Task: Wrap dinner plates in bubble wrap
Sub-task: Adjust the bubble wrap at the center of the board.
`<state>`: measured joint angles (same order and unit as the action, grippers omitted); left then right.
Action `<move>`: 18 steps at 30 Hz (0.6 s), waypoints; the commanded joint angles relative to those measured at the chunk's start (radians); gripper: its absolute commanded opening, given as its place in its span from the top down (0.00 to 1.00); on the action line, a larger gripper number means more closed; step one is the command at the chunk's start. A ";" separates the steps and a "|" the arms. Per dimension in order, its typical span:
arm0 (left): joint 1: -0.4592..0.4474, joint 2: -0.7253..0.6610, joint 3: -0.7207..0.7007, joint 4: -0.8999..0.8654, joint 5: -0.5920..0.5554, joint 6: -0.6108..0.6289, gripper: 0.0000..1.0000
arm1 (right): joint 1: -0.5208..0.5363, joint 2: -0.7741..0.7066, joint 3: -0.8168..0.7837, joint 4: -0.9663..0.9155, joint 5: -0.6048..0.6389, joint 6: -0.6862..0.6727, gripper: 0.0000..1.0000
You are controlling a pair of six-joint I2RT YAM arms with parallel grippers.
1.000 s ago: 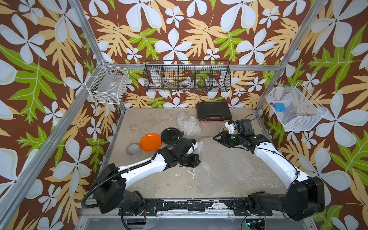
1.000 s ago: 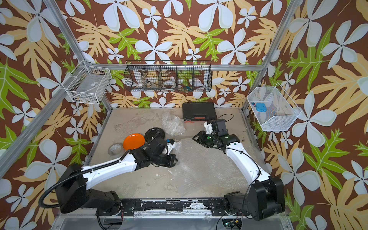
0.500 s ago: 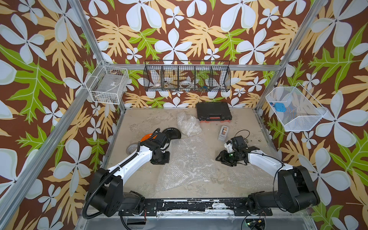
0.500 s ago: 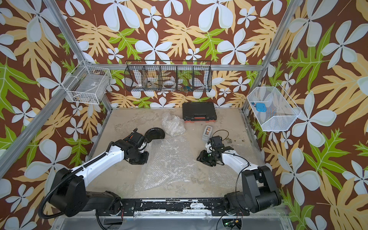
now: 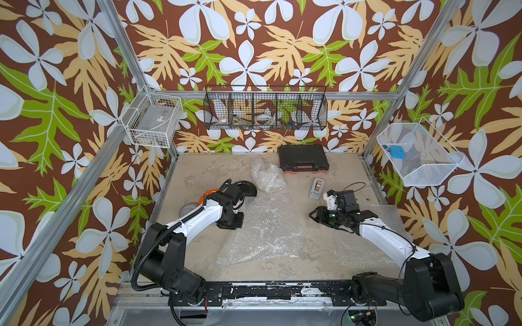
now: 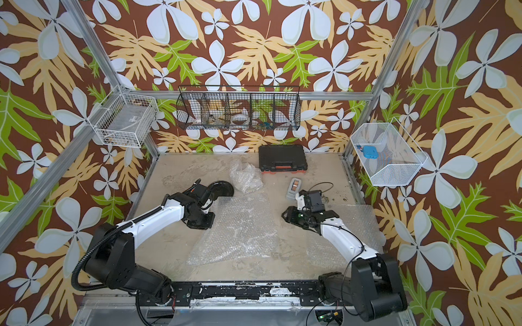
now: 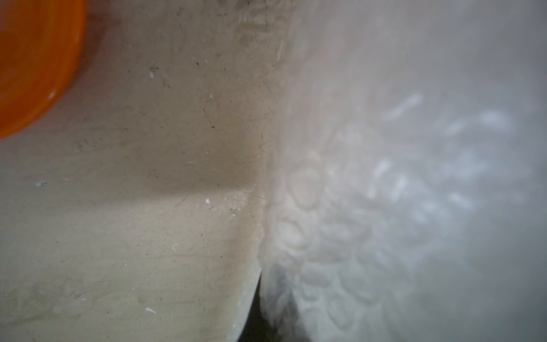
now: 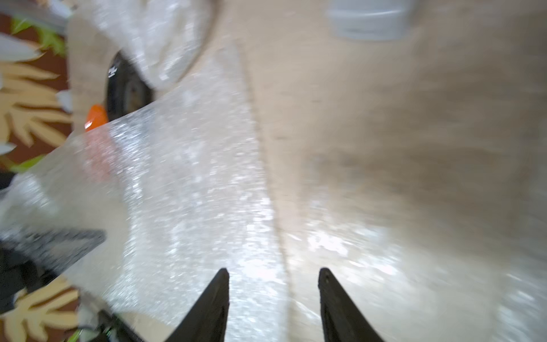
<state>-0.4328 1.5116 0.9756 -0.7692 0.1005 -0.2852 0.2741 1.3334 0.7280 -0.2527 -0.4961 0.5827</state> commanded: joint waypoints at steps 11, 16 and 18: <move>-0.001 -0.010 -0.062 0.047 0.155 -0.008 0.95 | 0.172 0.159 -0.069 -0.145 0.080 0.019 0.53; 0.001 0.009 -0.077 0.053 0.088 -0.035 0.91 | 0.173 0.047 -0.106 -0.246 0.165 0.019 0.51; 0.001 0.025 -0.071 0.061 0.069 -0.043 0.88 | 0.174 0.046 -0.066 -0.284 0.189 0.008 0.52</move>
<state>-0.4328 1.5257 0.9001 -0.7204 0.2104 -0.3099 0.4473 1.3857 0.6357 -0.4282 -0.4023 0.5976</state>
